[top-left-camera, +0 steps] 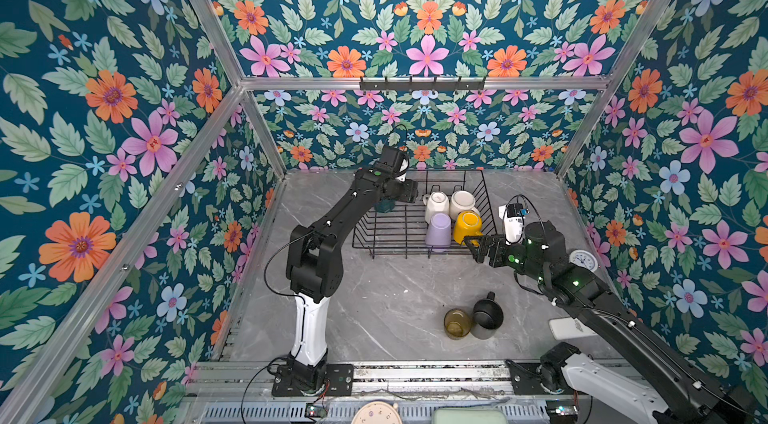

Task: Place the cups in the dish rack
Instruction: 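Carry the clear cup over the rack beside the green mug while the right gripper withdraws, then lower the clear cup upside down into the rack and open the left gripper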

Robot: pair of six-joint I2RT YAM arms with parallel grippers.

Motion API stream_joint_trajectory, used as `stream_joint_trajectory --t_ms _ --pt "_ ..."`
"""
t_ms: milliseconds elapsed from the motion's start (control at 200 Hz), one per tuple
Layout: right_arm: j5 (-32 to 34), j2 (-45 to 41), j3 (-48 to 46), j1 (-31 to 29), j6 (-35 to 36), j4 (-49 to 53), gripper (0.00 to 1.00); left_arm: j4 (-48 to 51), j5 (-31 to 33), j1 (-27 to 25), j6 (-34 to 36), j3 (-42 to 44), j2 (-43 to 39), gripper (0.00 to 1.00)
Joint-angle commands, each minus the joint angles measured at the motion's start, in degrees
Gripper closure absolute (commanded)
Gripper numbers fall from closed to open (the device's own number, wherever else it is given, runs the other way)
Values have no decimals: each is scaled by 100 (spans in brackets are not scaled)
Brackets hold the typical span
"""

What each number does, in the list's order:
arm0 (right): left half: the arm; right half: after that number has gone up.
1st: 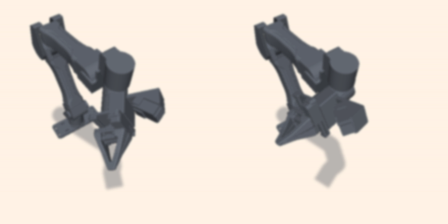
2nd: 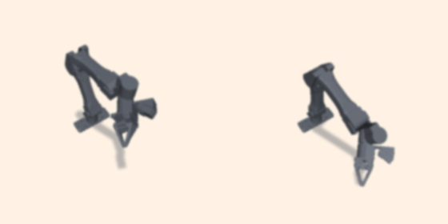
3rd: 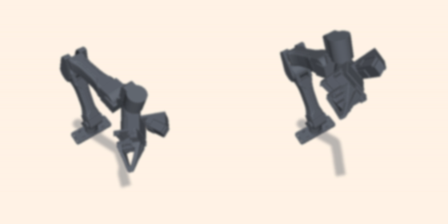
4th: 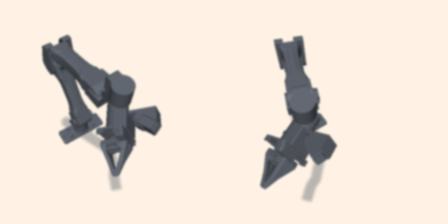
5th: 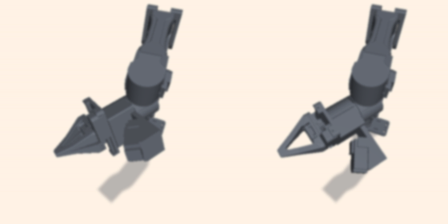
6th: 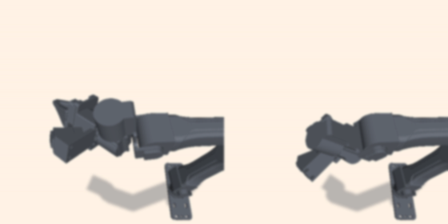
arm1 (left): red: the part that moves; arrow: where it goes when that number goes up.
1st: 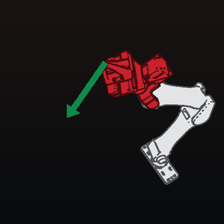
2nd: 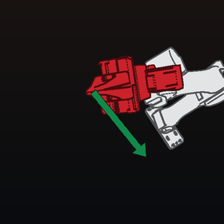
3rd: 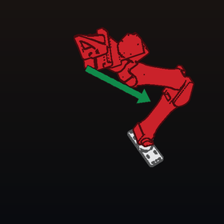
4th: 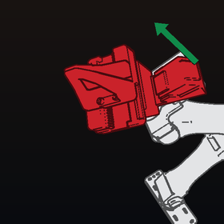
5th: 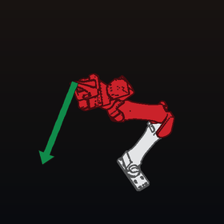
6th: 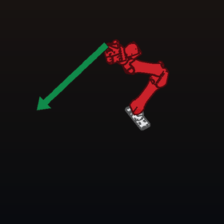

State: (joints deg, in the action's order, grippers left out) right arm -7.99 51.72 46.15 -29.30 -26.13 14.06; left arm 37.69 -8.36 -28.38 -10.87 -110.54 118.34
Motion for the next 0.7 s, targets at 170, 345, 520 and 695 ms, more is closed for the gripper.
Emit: stream_joint_trajectory --t_ms 170,345,520,695 --pt "-76 -46 -82 -3 37 -54 1 229 472 -36 94 -372 432 100" --pt "-123 -57 -141 6 -32 -99 1 275 480 -42 92 -539 705 100" --pt "-154 -16 -162 7 -59 -143 1 221 572 -37 59 -574 876 100" --pt "-172 37 -151 9 -56 -170 1 185 554 -36 26 -630 1064 100"
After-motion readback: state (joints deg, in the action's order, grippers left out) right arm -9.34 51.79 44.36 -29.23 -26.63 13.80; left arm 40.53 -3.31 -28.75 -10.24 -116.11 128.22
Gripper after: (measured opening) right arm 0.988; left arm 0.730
